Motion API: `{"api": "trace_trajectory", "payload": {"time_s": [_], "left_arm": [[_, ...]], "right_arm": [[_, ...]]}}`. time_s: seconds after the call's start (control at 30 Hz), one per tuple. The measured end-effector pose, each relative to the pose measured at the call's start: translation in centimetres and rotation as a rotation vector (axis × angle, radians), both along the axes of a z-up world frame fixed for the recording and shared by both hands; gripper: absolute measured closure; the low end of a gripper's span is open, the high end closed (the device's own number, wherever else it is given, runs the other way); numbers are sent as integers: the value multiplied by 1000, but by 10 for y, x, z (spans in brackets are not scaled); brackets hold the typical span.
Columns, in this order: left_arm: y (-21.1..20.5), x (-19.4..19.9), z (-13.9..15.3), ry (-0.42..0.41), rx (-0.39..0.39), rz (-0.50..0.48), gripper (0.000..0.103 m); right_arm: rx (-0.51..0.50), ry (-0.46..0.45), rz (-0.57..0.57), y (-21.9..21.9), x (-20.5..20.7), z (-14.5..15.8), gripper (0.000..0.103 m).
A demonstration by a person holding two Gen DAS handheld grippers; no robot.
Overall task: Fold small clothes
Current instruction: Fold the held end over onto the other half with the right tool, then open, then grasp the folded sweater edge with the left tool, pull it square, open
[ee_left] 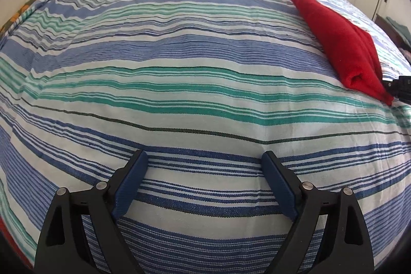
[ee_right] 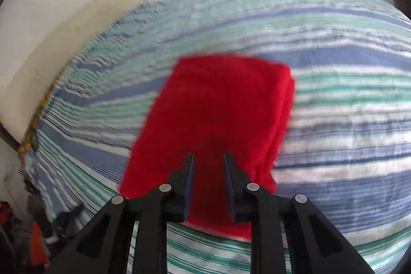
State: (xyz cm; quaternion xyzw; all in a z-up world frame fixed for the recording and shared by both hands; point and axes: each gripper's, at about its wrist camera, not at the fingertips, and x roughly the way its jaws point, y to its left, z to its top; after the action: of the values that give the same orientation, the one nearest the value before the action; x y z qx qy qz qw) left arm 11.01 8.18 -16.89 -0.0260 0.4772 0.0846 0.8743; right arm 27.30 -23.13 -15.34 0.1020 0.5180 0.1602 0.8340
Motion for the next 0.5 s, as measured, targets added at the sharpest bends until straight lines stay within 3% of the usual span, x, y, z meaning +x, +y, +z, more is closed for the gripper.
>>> {"api": "trace_trajectory", "payload": {"time_s": [0.03,0.1,0.17,0.2,0.23,0.3,0.37,0.5], "left_arm": [[1,1,6,29,-6,-4,13],[2,6,22,34,-62,-15,14],[-1,19,45,-21,-168,-36,13],[-5,30,55,-42,-206,-47,13],[-12,46,65,-57,-242,-64,12],[-29,85,76,-57,-316,-124,6],[-45,125,72,-24,-370,-177,6],[-70,175,36,113,-375,-206,6]], "right_arm": [[25,14,-14,-5,-4,-8,95],[56,-22,-23,-10,-14,6,94],[100,-46,-24,-17,-18,26,82],[118,-68,-25,-23,-17,36,66],[130,-97,-39,-30,-14,45,42],[181,-131,-77,-46,-1,57,28],[253,-95,-106,-53,28,52,28],[345,-14,-213,-76,78,22,28]]}}
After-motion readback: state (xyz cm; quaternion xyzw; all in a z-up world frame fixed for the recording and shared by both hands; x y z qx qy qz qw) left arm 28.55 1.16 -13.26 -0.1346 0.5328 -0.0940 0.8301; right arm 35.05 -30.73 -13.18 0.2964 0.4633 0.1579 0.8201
